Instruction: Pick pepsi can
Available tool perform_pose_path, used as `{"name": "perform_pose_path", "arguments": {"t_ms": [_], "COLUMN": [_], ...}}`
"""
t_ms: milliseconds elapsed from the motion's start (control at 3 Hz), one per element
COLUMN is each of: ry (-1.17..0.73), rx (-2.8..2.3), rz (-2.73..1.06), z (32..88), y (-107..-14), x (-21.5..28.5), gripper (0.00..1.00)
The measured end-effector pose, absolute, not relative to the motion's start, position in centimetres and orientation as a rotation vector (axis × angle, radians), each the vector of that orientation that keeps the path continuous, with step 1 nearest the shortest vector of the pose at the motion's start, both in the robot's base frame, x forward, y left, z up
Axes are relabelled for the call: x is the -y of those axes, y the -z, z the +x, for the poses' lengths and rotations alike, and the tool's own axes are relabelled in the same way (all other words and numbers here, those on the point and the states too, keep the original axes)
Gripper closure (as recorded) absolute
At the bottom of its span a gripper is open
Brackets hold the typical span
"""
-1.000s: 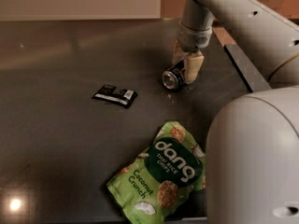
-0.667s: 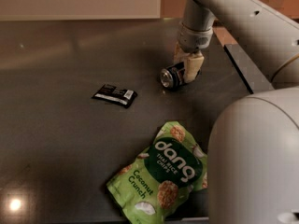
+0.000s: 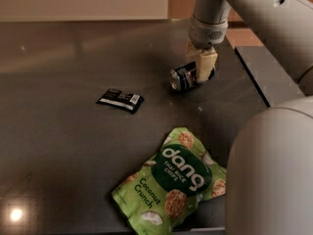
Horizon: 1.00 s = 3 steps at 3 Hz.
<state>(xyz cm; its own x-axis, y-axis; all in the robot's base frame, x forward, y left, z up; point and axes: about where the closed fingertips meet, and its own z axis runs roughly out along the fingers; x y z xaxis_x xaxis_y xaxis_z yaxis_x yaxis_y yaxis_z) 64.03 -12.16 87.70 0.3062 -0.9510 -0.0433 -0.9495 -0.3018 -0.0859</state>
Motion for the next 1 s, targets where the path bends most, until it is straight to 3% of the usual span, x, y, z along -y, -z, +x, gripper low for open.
{"name": "perform_pose_path", "arguments": {"t_ms": [1000], "ry": [0.062], "rx": [-1.804], "rz": [-2.391], "z": [61.4], "y": [-93.6], "x": [10.1], "gripper": [1.0]}}
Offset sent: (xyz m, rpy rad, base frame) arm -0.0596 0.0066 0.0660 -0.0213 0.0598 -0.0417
